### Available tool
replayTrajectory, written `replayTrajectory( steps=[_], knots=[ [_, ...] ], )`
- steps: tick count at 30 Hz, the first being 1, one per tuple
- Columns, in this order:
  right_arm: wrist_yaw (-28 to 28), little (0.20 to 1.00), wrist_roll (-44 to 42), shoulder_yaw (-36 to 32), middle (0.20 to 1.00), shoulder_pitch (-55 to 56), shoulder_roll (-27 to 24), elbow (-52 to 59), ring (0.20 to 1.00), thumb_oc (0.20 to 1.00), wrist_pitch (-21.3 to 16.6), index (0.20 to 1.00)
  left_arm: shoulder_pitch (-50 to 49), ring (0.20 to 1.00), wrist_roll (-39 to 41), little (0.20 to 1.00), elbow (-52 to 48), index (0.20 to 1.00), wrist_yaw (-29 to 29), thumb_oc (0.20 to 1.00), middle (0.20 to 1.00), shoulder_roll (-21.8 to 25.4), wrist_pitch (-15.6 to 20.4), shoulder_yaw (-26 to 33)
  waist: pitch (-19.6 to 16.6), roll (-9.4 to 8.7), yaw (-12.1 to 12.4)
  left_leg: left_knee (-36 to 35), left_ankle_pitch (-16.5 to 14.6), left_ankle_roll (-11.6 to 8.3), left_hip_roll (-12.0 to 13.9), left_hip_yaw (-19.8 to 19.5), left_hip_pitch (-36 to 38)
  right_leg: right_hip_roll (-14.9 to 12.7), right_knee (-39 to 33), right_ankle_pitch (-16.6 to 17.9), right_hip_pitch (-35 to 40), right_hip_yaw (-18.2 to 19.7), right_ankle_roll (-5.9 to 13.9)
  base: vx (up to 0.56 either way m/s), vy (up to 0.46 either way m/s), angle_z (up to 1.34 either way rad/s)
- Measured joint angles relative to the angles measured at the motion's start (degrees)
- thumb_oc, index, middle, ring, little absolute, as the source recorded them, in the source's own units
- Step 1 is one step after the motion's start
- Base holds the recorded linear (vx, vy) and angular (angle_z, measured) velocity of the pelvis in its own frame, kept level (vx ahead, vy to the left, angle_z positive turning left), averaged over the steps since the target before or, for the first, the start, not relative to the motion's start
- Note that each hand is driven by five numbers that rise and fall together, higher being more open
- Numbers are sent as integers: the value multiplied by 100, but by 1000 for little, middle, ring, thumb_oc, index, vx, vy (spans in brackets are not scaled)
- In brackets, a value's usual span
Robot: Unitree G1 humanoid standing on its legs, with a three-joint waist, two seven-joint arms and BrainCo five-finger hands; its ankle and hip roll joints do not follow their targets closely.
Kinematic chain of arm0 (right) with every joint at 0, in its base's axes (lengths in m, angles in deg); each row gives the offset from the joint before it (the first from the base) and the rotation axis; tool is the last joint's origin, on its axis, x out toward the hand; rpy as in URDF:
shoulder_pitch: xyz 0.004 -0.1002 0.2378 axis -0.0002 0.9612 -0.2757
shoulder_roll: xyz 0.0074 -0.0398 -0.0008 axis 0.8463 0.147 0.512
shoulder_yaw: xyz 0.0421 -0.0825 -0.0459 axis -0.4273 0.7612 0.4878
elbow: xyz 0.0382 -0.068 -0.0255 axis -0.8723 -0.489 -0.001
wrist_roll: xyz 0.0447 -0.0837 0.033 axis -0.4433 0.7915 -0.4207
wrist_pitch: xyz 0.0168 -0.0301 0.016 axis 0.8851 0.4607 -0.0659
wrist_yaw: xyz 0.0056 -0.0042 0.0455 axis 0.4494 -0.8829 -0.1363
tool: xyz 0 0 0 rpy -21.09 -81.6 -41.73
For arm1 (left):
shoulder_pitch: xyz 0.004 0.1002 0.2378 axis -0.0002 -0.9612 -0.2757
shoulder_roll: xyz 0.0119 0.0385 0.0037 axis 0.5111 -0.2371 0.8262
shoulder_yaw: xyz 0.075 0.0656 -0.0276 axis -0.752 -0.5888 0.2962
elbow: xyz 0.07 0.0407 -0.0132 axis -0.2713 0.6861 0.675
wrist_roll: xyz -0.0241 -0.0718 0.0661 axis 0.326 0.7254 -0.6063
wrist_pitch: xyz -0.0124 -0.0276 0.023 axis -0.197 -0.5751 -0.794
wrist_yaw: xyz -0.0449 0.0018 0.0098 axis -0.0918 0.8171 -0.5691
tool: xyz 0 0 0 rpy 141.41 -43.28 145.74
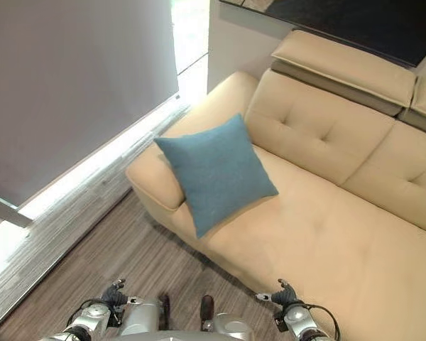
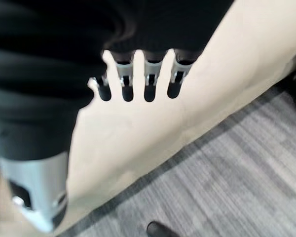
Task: Pick up all the scattered cushions and arrange them neatly on the sofa.
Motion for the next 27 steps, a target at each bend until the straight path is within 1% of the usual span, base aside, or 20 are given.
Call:
replayTrajectory(
  steps=[2, 4, 5, 7, 9, 10, 11, 12, 13, 15, 16, 18, 19, 20, 21, 22, 23, 24, 25, 27],
  knots=[
    [4, 1000, 0, -3, 1000, -18, -6, -79, 1000, 1000, 17, 1000, -21, 1000, 2, 1000, 18, 1000, 1, 1000, 1000, -39, -7, -4, 54, 155, 48, -570, 429, 23, 3, -302, 85, 84, 3, -154, 192, 162, 85, 205, 103, -51],
    [8, 1000, 3, -5, 1000, 67, -20, -96, 1000, 1000, 21, 1000, -174, 1000, 102, 1000, 23, 1000, 0, 1000, 1000, -72, -12, -3, -16, 346, 50, -563, 456, 98, 44, -280, 386, 140, 2, -373, 455, 333, 248, 186, 110, -47],
    [11, 1000, 5, -8, 1000, 143, -8, -101, 1000, 1000, 21, 1000, -289, 1000, 110, 1000, 102, 1000, -2, 1000, 1000, -87, -16, 2, -80, 432, 49, -742, 835, 393, 38, -233, 622, 131, 70, -565, 607, 424, 378, 229, 195, -37],
    [-7, 1000, 9, -5, 1000, 249, 86, -105, 1000, 1000, -9, 1000, -284, 1000, 118, 1000, 211, 1000, 0, 1000, 1000, -12, -28, 4, -162, 320, 50, -898, 821, 515, -174, -101, 882, -112, 384, -844, 540, 433, 619, 238, 248, -35],
    [-5, 1000, 29, -198, 1000, 224, 169, -91, 1000, 1000, -20, 1000, -376, 1000, 106, 1000, 244, 1000, -6, 1000, 1000, 21, -62, 61, -193, 262, 79, -1124, 677, 721, -306, 194, 1208, -349, 959, -1043, 372, 463, 747, 116, 177, -62],
    [-12, 1000, 29, -179, 1000, 237, 169, -12, 1000, 1000, -16, 1000, -413, 1000, 105, 1000, 241, 1000, -11, 1000, 1000, 21, -59, 8, -227, 325, 80, -1118, 619, 791, -342, 284, 1262, -419, 1222, -1160, 248, 433, 901, 108, 178, -61],
    [-21, 1000, 31, -138, 1000, 250, 172, 50, 1000, 1000, -3, 1000, -370, 1000, 106, 1000, 224, 1000, -14, 1000, 1000, 42, -60, -7, -252, 318, 73, -1116, 558, 865, -395, 410, 1312, -504, 1450, -1198, 112, 412, 977, 114, 197, -80],
    [-25, 1000, 31, -124, 1000, 176, 177, 131, 1000, 1000, -2, 1000, -286, 1000, 106, 1000, 219, 1000, -20, 1000, 1000, 78, -58, -29, -224, 371, 83, -1116, 486, 1027, -398, 634, 1388, -542, 2180, -1303, -267, 422, 1137, 58, 140, -82],
    [-25, 1000, 31, -108, 1000, 162, 180, 188, 1000, 1000, -2, 1000, -268, 1000, 106, 1000, 222, 1000, -21, 1000, 1000, 103, -56, -63, -221, 382, 65, -1112, 453, 1089, -390, 704, 1432, -593, 2624, -1399, -514, 397, 1254, 58, 122, -68],
    [-22, 1000, 33, -103, 1000, 110, 183, 246, 1000, 1000, -4, 1000, -138, 1000, 108, 1000, 214, 1000, -19, 1000, 1000, 138, -43, -99, -188, 331, 94, -1116, 383, 1125, -346, 1009, 1480, -660, 3005, -1415, -963, 220, 1255, 94, 58, -62],
    [-17, 1000, 33, -26, 1000, -5, 192, 332, 1000, 1000, -6, 1000, -121, 1000, 107, 1000, 214, 1000, -21, 1000, 1000, 170, -32, -87, -125, 334, 172, -1117, 301, 1068, -302, 1153, 1533, -687, 2924, -1397, -1224, -49, 1233, 159, 10, -80],
    [-21, 1000, 38, 22, 1000, 20, 201, 421, 1000, 1000, -8, 1000, -135, 1000, 108, 1000, 219, 1000, -25, 1000, 1000, 171, -39, -71, -94, 312, 174, -1145, 143, 979, -257, 1308, 1645, -727, 2378, -1289, -1377, -613, 1171, 151, -7, -55],
    [-19, 1000, 38, 20, 1000, -3, 200, 419, 1000, 1000, -9, 1000, -197, 1000, 110, 1000, 223, 1000, -23, 1000, 1000, 166, -41, -42, -94, 312, 215, -1147, 86, 950, -195, 1352, 1708, -757, 2221, -970, -1510, -1036, 1044, 128, -28, -36],
    [-19, 1000, 38, 14, 1000, 0, 198, 418, 1000, 1000, 0, 1000, -262, 1000, 114, 1000, 218, 1000, -26, 1000, 1000, 176, -40, -41, -95, 296, 201, -1146, 58, 913, -155, 1365, 1737, -770, 2049, -709, -1588, -1266, 1061, 125, -54, -19],
    [-19, 1000, 39, 9, 1000, 25, 196, 415, 1000, 1000, 16, 1000, -320, 1000, 114, 1000, 218, 1000, -27, 1000, 1000, 189, -41, -41, -105, 251, 202, -1143, 28, 863, -149, 1355, 1781, -773, 1977, -443, -1570, -1348, 1038, 179, -94, 0],
    [-16, 1000, 39, -7, 1000, 34, 179, 407, 1000, 1000, 19, 1000, -374, 1000, 117, 1000, 217, 1000, -30, 1000, 1000, 169, -42, -40, -139, 241, 201, -1115, 14, 815, -84, 1324, 1815, -699, 1836, -418, -1451, -1365, 850, 180, -115, 9],
    [-12, 1000, 38, -11, 1000, 106, 139, 399, 1000, 1000, 13, 1000, -416, 1000, 118, 1000, 220, 1000, -44, 1000, 1000, 141, -43, -43, -154, 312, 189, -1038, 4, 741, 10, 1253, 1809, -533, 1638, -418, -1307, -1339, 805, 174, -125, 18],
    [-6, 1000, 38, -57, 1000, 116, 97, 374, 1000, 1000, -10, 1000, -406, 1000, 117, 1000, 222, 1000, -75, 1000, 1000, 129, -47, -45, -122, 359, 216, -729, -90, 605, 120, 1175, 1726, -353, 1415, -429, -1122, -1133, 671, 92, -119, 34],
    [0, 1000, 35, -127, 1000, 179, 86, 301, 1000, 1000, 3, 1000, -404, 1000, 118, 1000, 221, 1000, -72, 1000, 1000, 123, -45, -41, -117, 360, 237, -352, -181, 513, 167, 996, 1627, -293, 1182, -434, -939, -1139, 535, 54, -117, 26],
    [22, 1000, 24, -131, 1000, 231, 24, 300, 1000, 1000, -5, 1000, -366, 1000, 176, 1000, 213, 1000, -65, 1000, 1000, 100, -30, 53, -100, 269, 333, 877, -220, 358, 160, 769, 1131, -294, 725, -313, -586, -1136, 267, 37, -71, 10]
  ],
)
